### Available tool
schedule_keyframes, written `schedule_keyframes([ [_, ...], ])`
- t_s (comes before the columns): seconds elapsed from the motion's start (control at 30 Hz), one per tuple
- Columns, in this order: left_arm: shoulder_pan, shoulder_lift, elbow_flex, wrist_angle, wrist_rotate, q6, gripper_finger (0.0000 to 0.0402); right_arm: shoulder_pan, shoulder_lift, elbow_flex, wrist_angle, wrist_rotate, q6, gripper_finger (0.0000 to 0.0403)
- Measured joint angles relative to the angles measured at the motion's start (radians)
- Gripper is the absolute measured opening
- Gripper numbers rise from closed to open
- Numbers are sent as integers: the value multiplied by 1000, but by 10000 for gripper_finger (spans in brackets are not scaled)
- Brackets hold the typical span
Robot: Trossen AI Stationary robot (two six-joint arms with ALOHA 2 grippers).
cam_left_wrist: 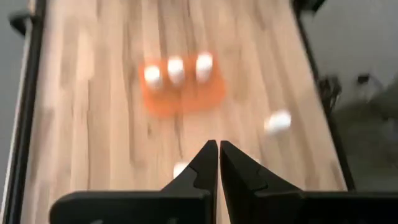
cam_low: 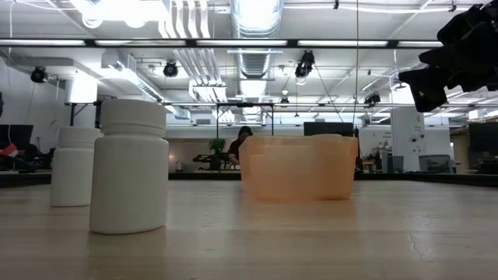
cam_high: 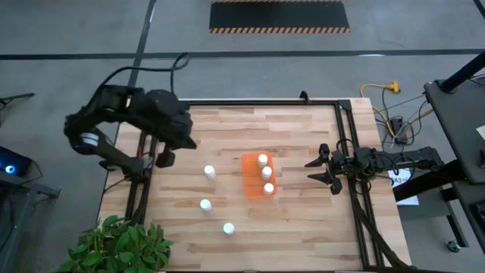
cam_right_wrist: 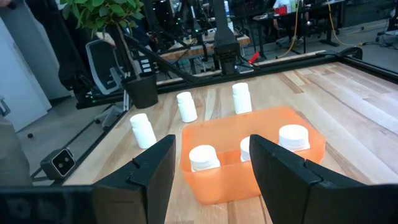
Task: Pick and place pill bottles into a basket
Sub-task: Put the top white pill bottle into the orange bin
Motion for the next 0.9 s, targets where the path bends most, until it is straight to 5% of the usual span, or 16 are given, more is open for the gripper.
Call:
schedule_keyframes([
  [0.4, 0, 106, -68, -31, -10, -8, 0, 0, 5, 0, -1, 0, 0, 194],
  [0.9, 0, 144, -501, 45, -14, -5, 0, 0, 12, 1, 0, -1, 0, 194],
])
